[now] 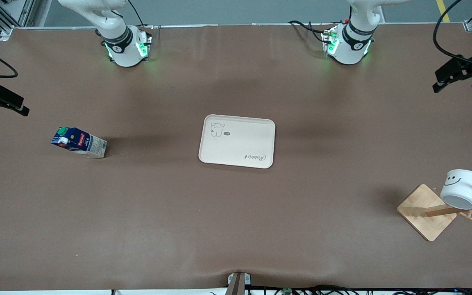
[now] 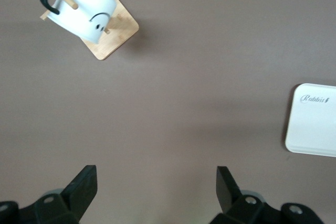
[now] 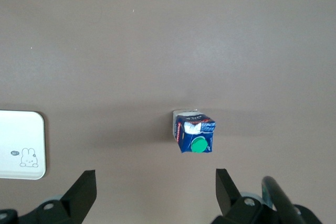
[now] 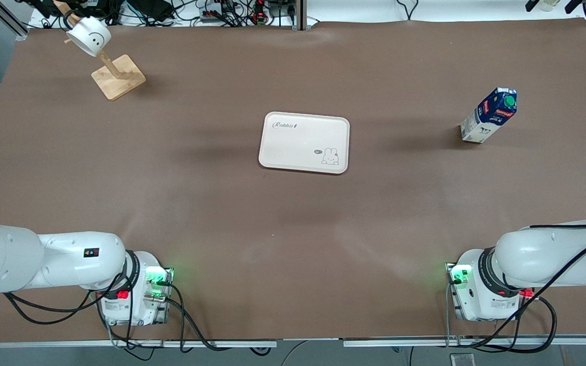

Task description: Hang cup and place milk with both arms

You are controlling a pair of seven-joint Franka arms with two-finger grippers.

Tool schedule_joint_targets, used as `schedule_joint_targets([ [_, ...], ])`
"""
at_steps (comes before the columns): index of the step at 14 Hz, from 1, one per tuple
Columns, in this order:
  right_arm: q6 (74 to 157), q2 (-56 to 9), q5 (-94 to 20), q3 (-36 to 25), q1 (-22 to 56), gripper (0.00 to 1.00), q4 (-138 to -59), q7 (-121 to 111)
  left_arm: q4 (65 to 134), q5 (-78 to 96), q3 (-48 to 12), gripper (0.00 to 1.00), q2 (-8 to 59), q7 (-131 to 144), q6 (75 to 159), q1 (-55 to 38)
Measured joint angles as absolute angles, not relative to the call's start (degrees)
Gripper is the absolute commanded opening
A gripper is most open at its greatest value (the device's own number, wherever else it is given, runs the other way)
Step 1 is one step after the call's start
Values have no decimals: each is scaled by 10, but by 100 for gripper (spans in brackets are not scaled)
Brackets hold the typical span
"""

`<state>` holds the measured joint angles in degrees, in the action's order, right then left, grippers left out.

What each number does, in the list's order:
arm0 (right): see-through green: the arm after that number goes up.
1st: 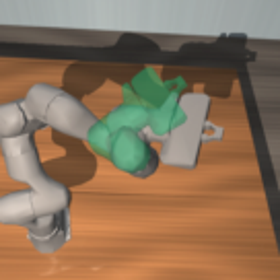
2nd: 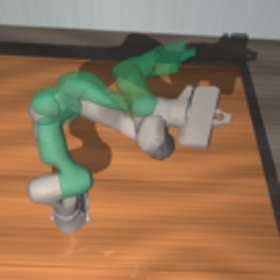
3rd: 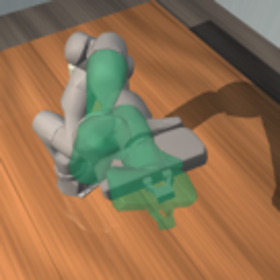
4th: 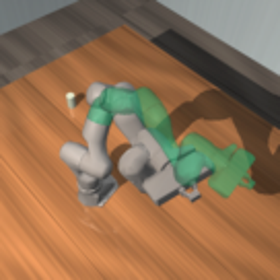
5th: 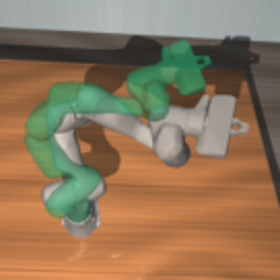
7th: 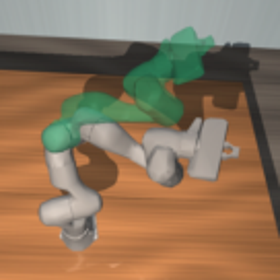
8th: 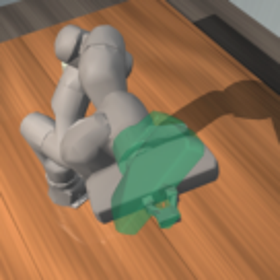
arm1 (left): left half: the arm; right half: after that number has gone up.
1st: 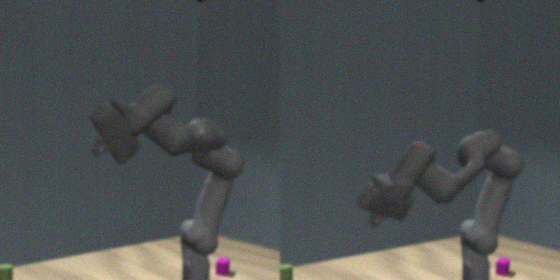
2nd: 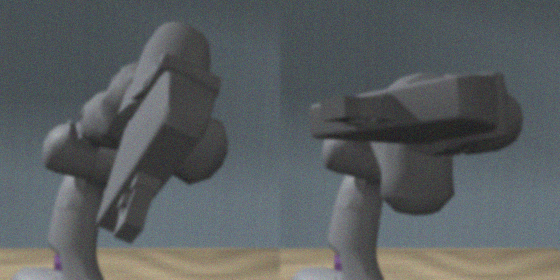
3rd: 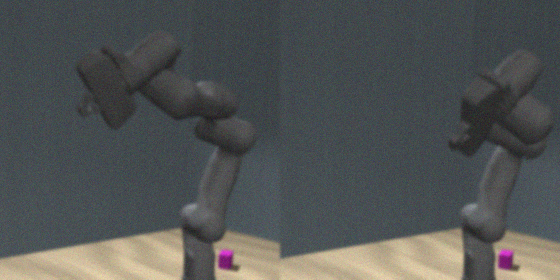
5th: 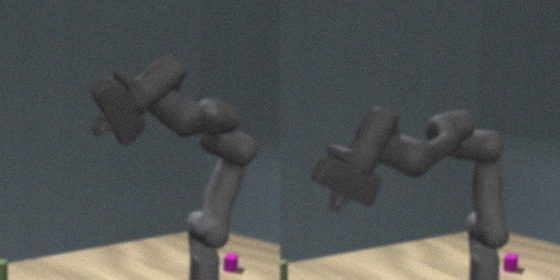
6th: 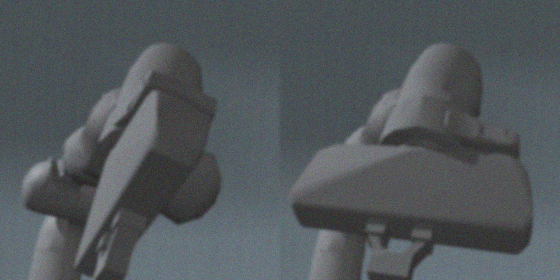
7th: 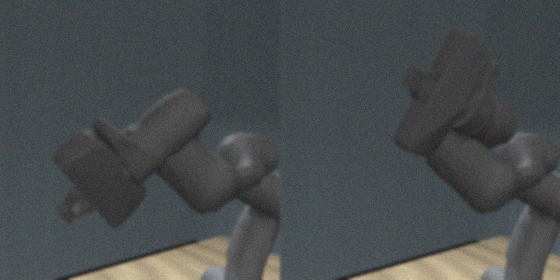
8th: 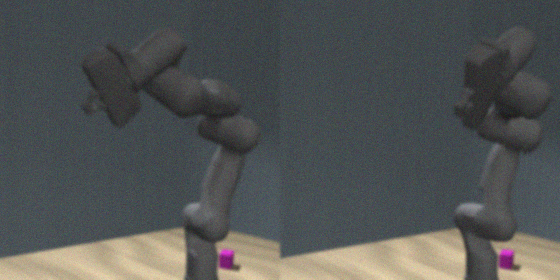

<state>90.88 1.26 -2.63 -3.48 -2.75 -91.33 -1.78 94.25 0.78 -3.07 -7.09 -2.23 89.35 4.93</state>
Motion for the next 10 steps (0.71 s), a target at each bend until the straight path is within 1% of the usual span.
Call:
schedule_joint_targets([
  [4,904,13,-26,-38,-44,100,-914,-18,942,9,-29,100,-53,-67,896,93],
  [10,908,13,-26,-36,-44,100,-914,-18,941,16,-30,100,-51,-71,910,122],
])
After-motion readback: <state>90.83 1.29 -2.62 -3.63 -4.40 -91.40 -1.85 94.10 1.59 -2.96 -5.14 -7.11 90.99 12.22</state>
